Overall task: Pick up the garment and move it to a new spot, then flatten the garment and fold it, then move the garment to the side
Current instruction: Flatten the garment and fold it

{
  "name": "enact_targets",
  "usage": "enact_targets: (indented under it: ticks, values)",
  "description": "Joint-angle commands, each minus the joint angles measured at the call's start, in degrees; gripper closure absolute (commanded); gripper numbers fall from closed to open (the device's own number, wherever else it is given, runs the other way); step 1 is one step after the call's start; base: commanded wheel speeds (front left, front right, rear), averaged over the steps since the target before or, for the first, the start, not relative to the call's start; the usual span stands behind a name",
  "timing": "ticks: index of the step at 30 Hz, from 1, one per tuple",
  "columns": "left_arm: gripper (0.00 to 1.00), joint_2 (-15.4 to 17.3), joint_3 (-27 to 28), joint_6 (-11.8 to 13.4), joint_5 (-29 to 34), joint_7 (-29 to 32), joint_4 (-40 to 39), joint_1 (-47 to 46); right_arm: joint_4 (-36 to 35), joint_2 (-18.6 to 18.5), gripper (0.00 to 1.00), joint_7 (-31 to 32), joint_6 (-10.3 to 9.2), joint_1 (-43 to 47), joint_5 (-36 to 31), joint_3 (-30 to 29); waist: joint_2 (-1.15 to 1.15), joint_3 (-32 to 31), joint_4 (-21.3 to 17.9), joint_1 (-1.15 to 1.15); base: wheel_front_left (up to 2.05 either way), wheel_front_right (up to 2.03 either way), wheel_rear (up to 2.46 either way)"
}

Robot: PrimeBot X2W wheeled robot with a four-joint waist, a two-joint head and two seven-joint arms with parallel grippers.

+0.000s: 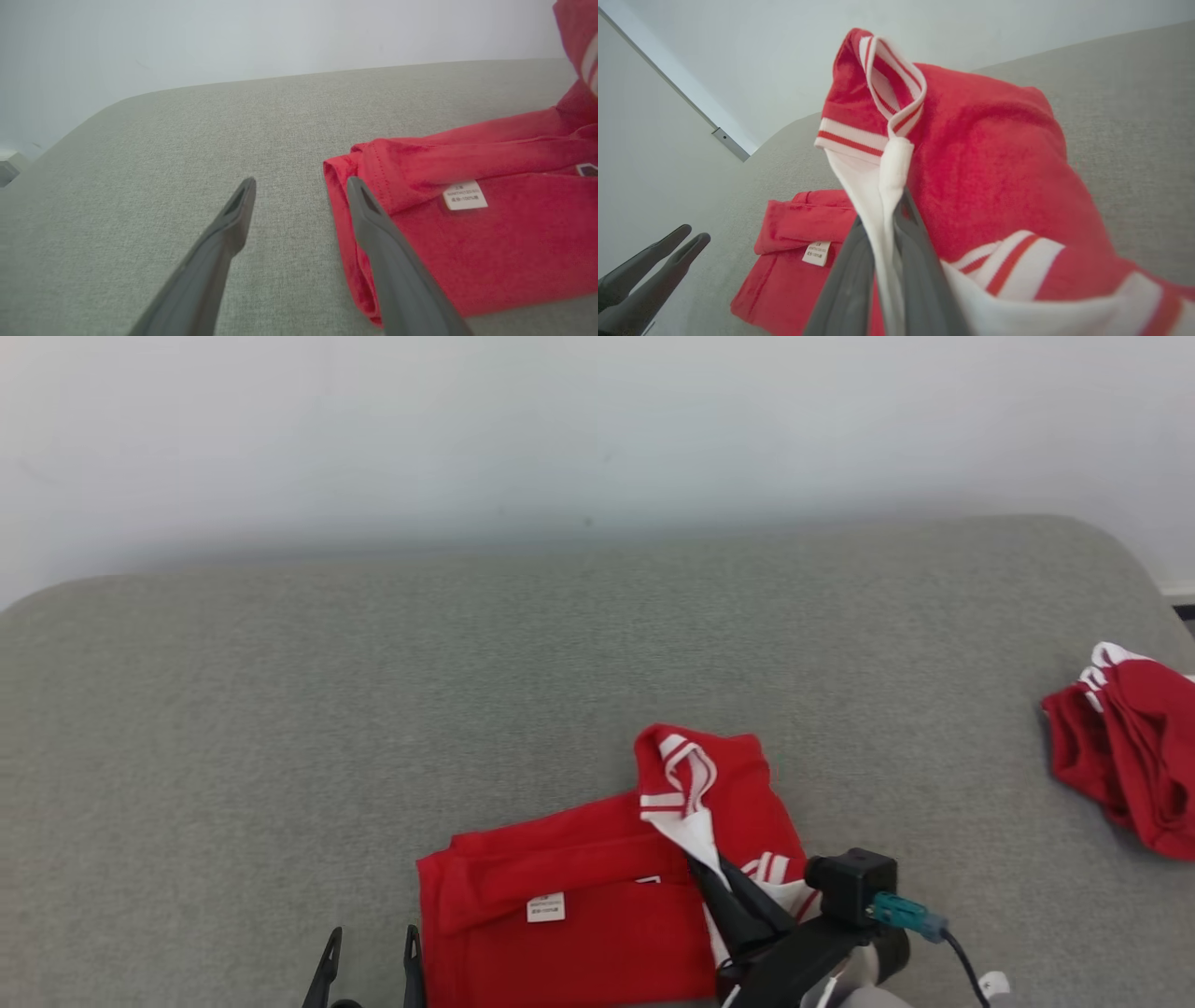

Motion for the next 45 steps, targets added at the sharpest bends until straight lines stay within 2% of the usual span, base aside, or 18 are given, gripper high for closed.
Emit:
enact_targets:
  ticks: [1,12,18,19,20,21,30,38,45]
  values:
    - [0.00,-0.03,-0.23,0.24,-0.24,-0.17,0.09,0.11,0.61,0.42,1.00,-0.06,-0.16,-1.09,0.96,1.61,0.00,-0.09,2.65,0.01,0.00,0.00,0.00]
    - [0.00,-0.03,-1.15,0.19,-0.63,-0.17,0.23,0.98,5.22,3.05,1.00,-0.48,-0.16,-6.36,3.05,11.02,0.00,0.02,10.20,0.01,0.00,0.00,0.00]
    - [0.00,-0.03,-1.67,0.35,-0.81,-0.17,0.23,1.43,9.71,5.14,1.00,-1.21,-0.16,-9.48,3.29,14.45,0.00,-0.25,12.49,0.01,0.00,0.00,0.00]
    - [0.00,-0.03,-1.80,0.33,-0.82,-0.17,0.23,1.45,10.61,5.45,0.83,-1.40,-0.16,-9.95,3.06,15.00,0.00,-0.27,12.70,0.01,0.00,0.00,0.00]
    - [0.00,-0.03,-1.90,0.35,-0.84,-0.17,0.21,1.45,11.50,5.88,0.31,-1.66,-0.16,-10.36,3.44,15.13,0.00,-0.29,12.79,0.01,0.00,0.00,0.00]
    - [0.00,-0.03,-1.93,0.39,-0.90,-0.17,0.19,1.43,12.16,6.11,0.00,-1.90,-0.16,-10.91,3.54,15.20,0.00,-0.31,12.85,0.01,0.00,0.00,0.00]
    - [0.00,-0.03,-0.79,0.69,-0.71,-0.17,-0.25,1.60,15.16,6.58,0.00,-3.51,-0.16,-12.44,3.42,12.56,0.00,-0.82,10.37,0.01,0.00,0.00,0.00]
    - [0.00,-0.03,-0.14,0.72,-0.27,-0.17,-0.86,1.41,11.46,4.73,0.00,-3.57,-0.16,-8.25,-1.60,2.11,0.00,-1.32,6.90,0.01,0.00,0.00,0.00]
    - [0.00,-0.03,0.83,0.69,0.11,-0.17,-1.45,1.69,7.60,3.58,0.00,-3.58,-0.16,-3.04,-10.34,-8.85,0.00,-1.68,4.29,0.01,0.00,0.00,0.00]
